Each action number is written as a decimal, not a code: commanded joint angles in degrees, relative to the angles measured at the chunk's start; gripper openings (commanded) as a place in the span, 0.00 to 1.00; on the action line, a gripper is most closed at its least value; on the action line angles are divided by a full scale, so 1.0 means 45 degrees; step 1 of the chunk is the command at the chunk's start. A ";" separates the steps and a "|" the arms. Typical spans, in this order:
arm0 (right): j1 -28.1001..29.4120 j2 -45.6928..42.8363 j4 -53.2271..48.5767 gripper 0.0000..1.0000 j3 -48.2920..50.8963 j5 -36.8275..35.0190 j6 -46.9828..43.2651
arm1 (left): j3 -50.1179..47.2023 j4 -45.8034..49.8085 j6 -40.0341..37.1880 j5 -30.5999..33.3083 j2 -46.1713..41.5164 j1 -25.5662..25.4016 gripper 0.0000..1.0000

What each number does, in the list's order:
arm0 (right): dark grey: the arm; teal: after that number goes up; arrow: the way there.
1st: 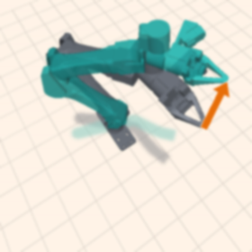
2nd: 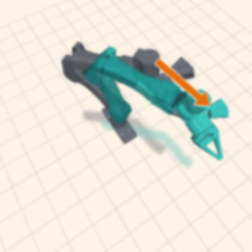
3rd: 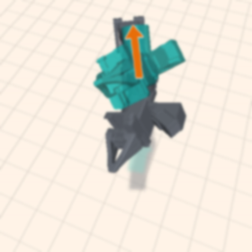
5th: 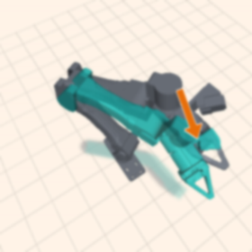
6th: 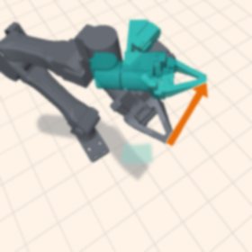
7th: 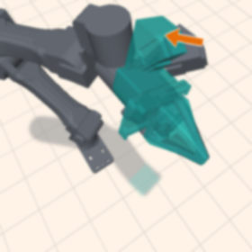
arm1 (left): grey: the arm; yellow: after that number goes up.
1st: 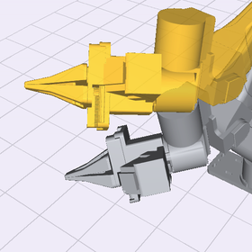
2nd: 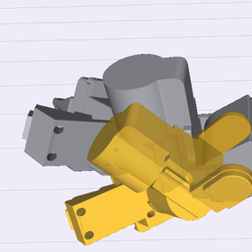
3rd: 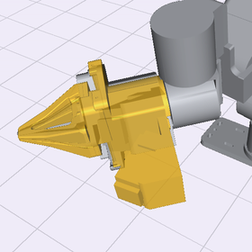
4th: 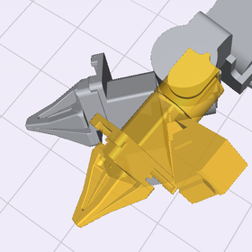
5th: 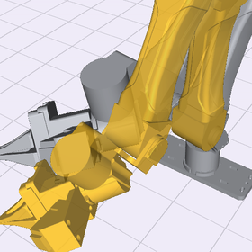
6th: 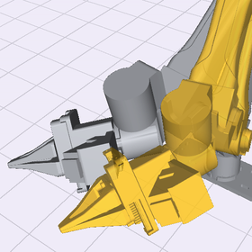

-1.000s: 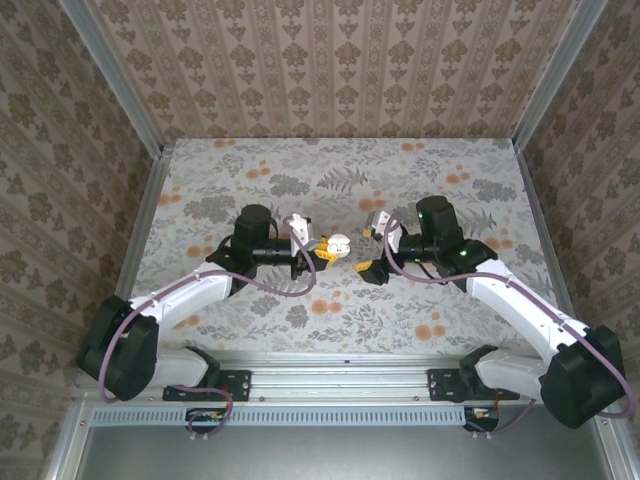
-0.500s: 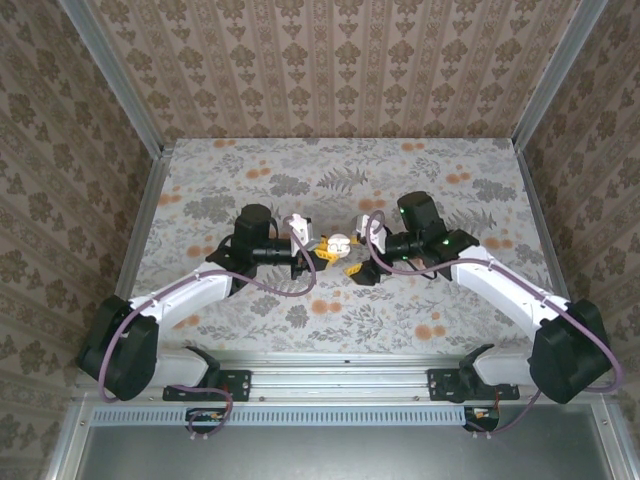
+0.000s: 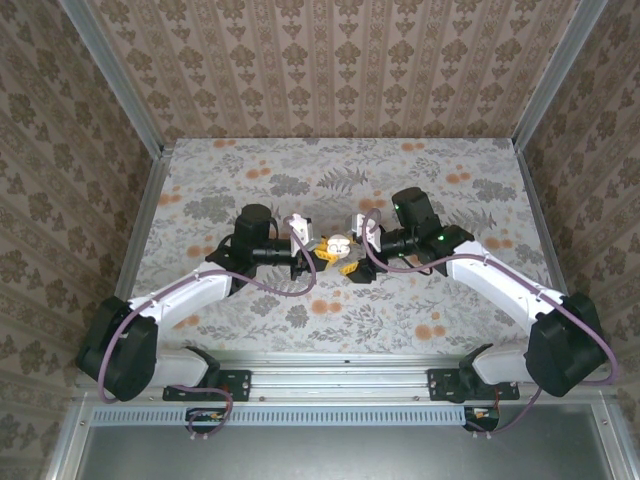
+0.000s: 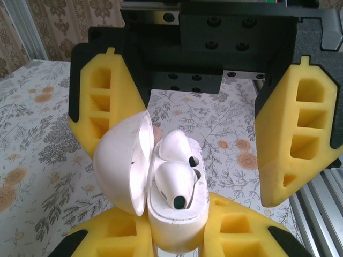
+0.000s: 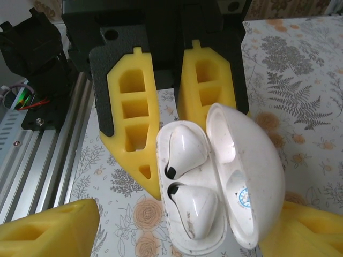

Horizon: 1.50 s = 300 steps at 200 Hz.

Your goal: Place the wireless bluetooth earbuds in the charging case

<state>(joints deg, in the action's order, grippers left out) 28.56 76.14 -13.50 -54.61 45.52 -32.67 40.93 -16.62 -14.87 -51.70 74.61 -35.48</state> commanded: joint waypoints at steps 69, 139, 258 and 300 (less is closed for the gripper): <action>0.0054 -0.1421 -0.0369 0.73 -0.0154 0.0332 -0.0671 | 0.0317 0.0037 -0.0252 -0.0258 -0.0215 0.0107 0.05; -0.0171 -0.2316 -0.0349 0.67 0.0319 -0.0222 -0.0313 | 0.0363 -0.0056 -0.0113 -0.0374 -0.0232 0.0071 0.05; -0.0213 -0.0785 -0.0210 0.57 -0.0340 0.0810 -0.0439 | 0.0202 0.0078 -0.0162 -0.0386 -0.0741 -0.0064 0.05; -0.0184 -0.0611 -0.0028 0.47 -0.0384 0.1109 -0.0606 | 0.0204 0.0101 -0.0192 -0.0349 -0.0739 -0.0064 0.05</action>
<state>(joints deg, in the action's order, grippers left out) 27.75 72.88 -14.02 -54.37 47.31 -34.35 40.93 -16.21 -14.87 -51.90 72.25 -35.59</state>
